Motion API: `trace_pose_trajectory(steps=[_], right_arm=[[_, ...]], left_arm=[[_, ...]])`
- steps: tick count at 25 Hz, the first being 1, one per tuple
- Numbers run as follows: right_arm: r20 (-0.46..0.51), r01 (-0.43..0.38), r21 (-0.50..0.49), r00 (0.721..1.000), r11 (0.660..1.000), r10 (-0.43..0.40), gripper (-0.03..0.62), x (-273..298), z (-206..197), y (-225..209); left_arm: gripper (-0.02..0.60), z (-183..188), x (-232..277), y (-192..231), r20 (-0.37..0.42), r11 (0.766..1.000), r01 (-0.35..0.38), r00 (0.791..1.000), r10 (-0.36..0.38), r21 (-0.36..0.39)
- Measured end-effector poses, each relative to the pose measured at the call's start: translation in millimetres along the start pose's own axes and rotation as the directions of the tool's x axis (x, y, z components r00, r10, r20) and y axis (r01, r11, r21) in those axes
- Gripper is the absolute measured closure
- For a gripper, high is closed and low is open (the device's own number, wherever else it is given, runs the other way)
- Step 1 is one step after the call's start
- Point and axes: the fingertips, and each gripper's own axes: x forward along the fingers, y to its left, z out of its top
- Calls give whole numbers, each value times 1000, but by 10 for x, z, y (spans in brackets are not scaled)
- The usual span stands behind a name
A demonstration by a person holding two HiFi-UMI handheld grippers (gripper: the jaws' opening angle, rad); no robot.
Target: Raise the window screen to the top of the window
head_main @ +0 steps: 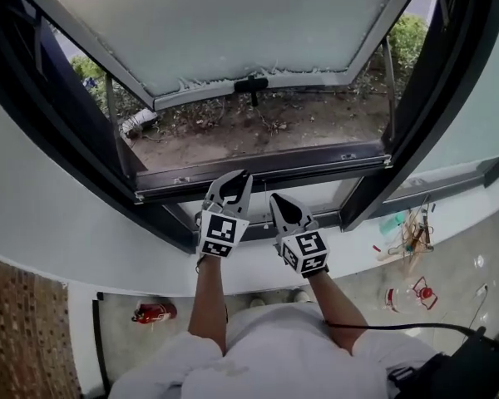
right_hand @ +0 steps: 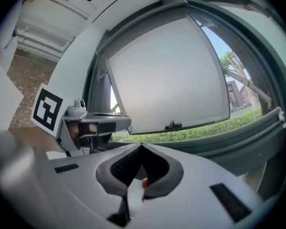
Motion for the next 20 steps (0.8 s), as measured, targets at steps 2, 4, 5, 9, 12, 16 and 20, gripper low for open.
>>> trace_pose_trajectory(steps=[2, 4, 5, 9, 12, 16, 20], right_arm=[[-50, -6, -2, 999, 1000, 6, 597, 68, -203, -59], [-96, -2, 14, 995, 1000, 4, 597, 114, -419, -115], [-113, 2, 27, 994, 1000, 1, 597, 134, -516, -138], [-163, 4, 88, 987, 996, 10, 597, 212, -782, -216], [-203, 11, 110, 979, 994, 12, 597, 288, -943, -263], [-247, 35, 126, 969, 991, -3, 597, 363, -1142, -296], [-318, -7, 110, 947, 994, 42, 537, 433, -1348, -213]], left_arm=[[578, -136, 14, -43, -34, 1000, 7, 999, -6, 26], [577, -257, 23, -110, -68, 998, 21, 998, -17, 66], [572, -306, 28, -142, -86, 995, 34, 996, -26, 90], [549, -478, 74, -230, -156, 984, 73, 987, -47, 164], [549, -605, 92, -282, -202, 975, 107, 977, -66, 196], [527, -726, 119, -366, -259, 963, 173, 959, -117, 205], [495, -858, 171, -411, -332, 943, 218, 935, -128, 250]])
